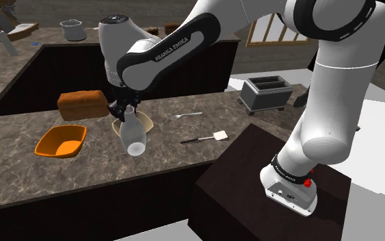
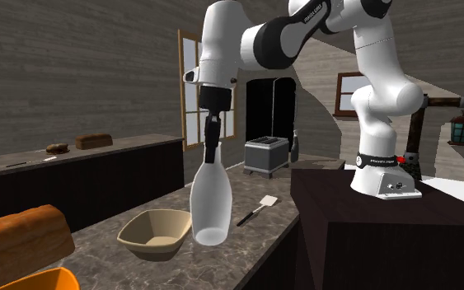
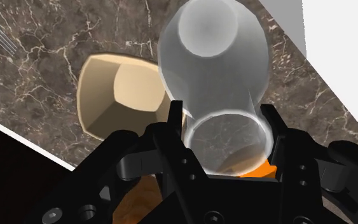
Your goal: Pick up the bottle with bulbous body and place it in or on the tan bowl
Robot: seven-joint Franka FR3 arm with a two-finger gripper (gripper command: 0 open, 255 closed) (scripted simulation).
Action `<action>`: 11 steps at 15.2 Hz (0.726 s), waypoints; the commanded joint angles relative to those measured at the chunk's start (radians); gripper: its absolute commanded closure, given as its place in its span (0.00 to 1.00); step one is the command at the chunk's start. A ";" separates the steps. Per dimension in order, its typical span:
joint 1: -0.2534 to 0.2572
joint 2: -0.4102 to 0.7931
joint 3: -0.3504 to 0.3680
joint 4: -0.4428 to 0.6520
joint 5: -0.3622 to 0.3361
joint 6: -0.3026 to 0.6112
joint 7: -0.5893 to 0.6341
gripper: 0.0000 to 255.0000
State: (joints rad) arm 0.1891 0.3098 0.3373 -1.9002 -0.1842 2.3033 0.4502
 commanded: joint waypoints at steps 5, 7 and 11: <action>-0.007 -0.036 0.007 0.036 0.022 -0.069 -0.019 1.00; -0.008 -0.047 0.010 0.049 0.029 -0.093 -0.024 1.00; -0.030 -0.003 -0.006 0.165 0.030 -0.163 -0.074 1.00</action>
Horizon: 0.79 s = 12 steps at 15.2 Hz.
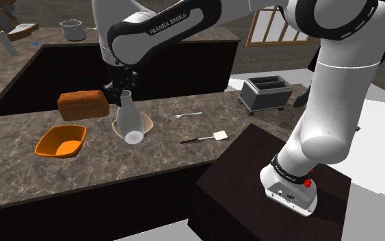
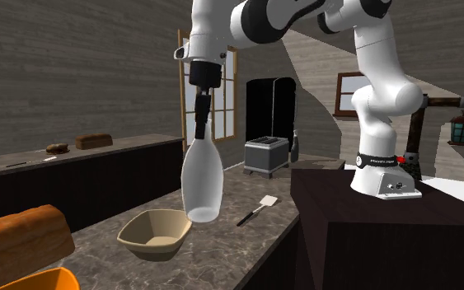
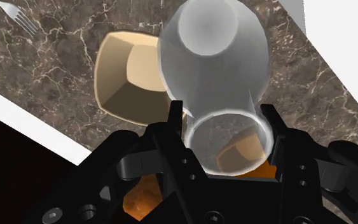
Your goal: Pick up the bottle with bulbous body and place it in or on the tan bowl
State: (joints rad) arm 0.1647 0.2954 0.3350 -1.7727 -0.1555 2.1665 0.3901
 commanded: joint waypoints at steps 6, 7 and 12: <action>-0.034 0.141 -0.032 0.316 -0.008 -0.175 -0.104 1.00; -0.036 0.168 -0.037 0.373 -0.011 -0.204 -0.118 1.00; -0.031 0.353 -0.062 0.743 -0.029 -0.386 -0.190 1.00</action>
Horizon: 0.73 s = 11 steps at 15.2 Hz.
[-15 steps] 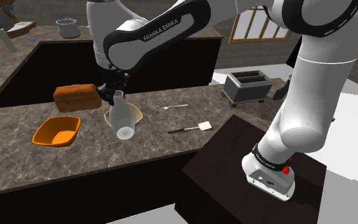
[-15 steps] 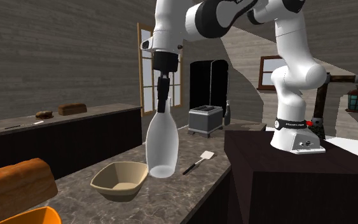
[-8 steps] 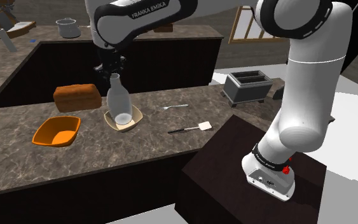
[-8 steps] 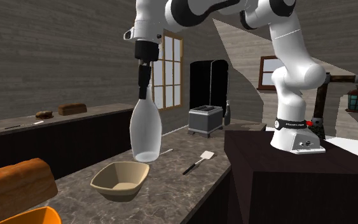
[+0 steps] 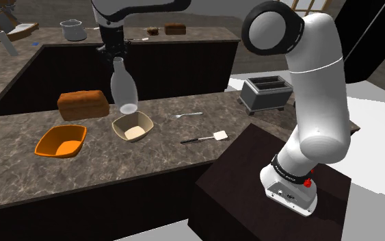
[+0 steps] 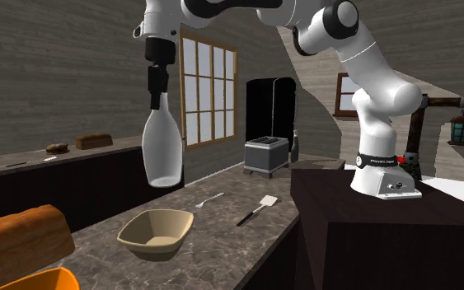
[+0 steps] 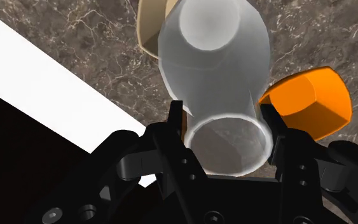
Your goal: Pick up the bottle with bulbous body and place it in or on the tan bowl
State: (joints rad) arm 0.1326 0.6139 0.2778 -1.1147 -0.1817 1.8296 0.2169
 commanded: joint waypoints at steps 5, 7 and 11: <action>0.014 0.157 -0.019 0.286 -0.013 -0.125 -0.051 1.00; 0.006 0.143 -0.018 0.234 -0.012 -0.087 -0.048 1.00; -0.005 0.126 -0.017 0.149 -0.011 -0.021 -0.042 1.00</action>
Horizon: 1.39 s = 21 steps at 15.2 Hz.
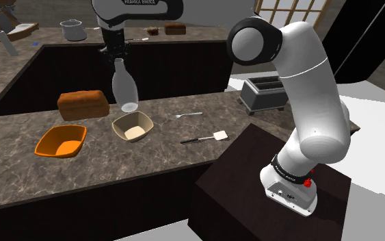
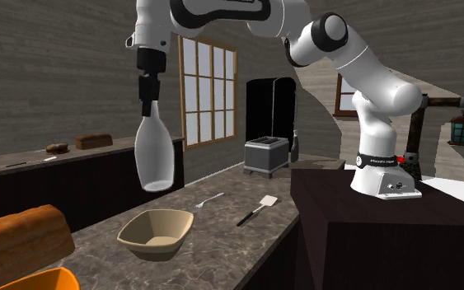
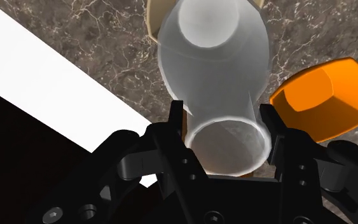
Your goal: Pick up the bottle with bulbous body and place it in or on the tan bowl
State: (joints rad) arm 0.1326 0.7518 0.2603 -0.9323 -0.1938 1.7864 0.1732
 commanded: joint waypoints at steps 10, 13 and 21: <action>-0.020 -0.016 -0.001 -0.177 -0.003 0.159 0.013 1.00; -0.023 -0.010 -0.002 -0.208 -0.006 0.196 0.016 1.00; -0.026 0.016 -0.008 -0.271 -0.014 0.285 0.024 1.00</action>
State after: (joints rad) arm 0.1068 0.7631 0.2529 -1.2026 -0.2073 2.0638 0.1977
